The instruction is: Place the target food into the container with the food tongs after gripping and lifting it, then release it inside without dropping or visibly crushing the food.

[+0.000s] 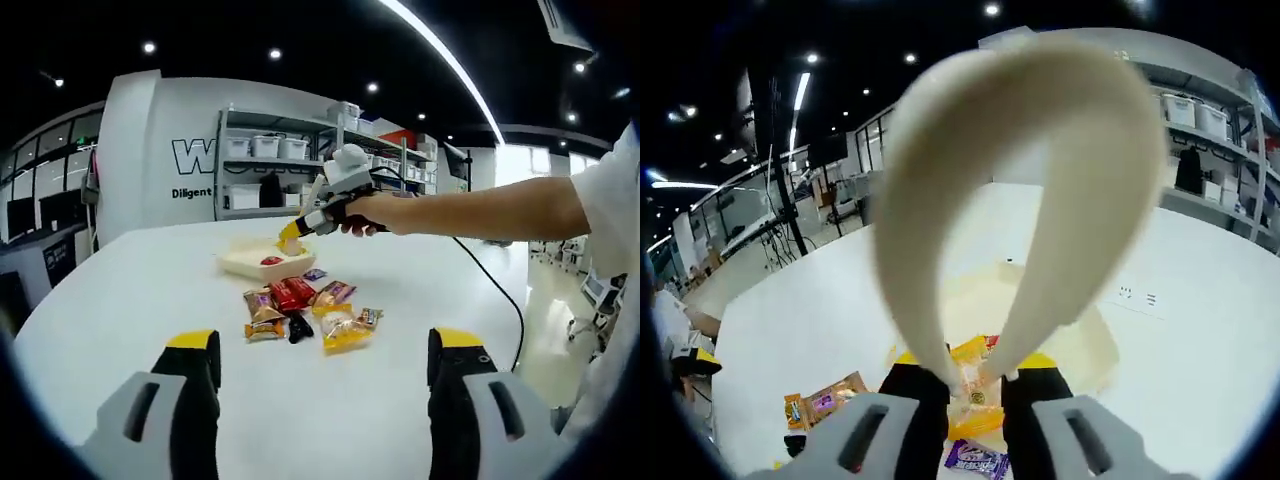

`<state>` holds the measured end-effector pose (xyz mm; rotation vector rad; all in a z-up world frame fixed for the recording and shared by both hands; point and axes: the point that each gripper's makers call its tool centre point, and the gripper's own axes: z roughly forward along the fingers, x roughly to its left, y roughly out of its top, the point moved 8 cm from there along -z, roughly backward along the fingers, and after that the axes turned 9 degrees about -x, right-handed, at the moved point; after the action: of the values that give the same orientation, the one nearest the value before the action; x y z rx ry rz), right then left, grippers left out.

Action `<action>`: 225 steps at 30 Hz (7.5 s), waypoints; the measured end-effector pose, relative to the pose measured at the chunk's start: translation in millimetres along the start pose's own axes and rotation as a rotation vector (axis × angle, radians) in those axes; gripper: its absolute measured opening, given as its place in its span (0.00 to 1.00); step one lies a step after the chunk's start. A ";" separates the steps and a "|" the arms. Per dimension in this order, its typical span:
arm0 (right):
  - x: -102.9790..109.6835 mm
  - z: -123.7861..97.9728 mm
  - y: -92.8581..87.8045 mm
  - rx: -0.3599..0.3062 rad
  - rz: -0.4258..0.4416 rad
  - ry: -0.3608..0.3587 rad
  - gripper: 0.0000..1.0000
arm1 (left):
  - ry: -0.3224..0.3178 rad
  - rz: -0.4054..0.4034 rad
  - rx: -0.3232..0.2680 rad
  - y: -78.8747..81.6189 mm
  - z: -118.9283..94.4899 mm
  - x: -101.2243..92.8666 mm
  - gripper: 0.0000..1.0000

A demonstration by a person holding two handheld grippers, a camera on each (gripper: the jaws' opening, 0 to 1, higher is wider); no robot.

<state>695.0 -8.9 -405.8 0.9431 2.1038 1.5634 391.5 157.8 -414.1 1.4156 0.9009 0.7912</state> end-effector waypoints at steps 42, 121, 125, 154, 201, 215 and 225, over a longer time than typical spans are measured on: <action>10.4 -38.6 12.7 -0.033 0.071 0.018 0.16 | 0.022 -0.007 -0.008 3.6 -16.2 1.0 0.82; 56.2 -116.3 -42.4 0.028 0.036 0.120 0.16 | -0.031 -0.025 -0.006 -7.4 -20.5 -20.1 0.81; 53.8 -112.5 -25.5 0.009 -0.016 0.110 0.16 | -0.039 -0.042 -0.016 -7.4 -19.4 -21.0 0.84; 3.8 7.4 -8.7 0.093 -0.091 0.100 0.17 | 0.018 0.042 0.138 -8.9 -6.5 -2.4 0.99; -16.1 -31.2 1.5 0.068 -0.065 0.081 0.19 | 0.001 0.032 0.102 -2.5 0.3 -13.5 0.98; 1.3 -65.5 -17.9 0.115 -0.021 0.077 0.18 | -0.033 0.031 0.074 4.4 1.5 -30.4 0.98; 7.4 -57.1 -42.5 0.137 -0.006 0.106 0.19 | -0.044 0.055 0.061 7.7 -2.6 -37.3 0.97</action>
<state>640.8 -51.1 -426.3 0.9153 2.3095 1.5129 372.3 126.3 -404.5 1.5115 0.8618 0.7766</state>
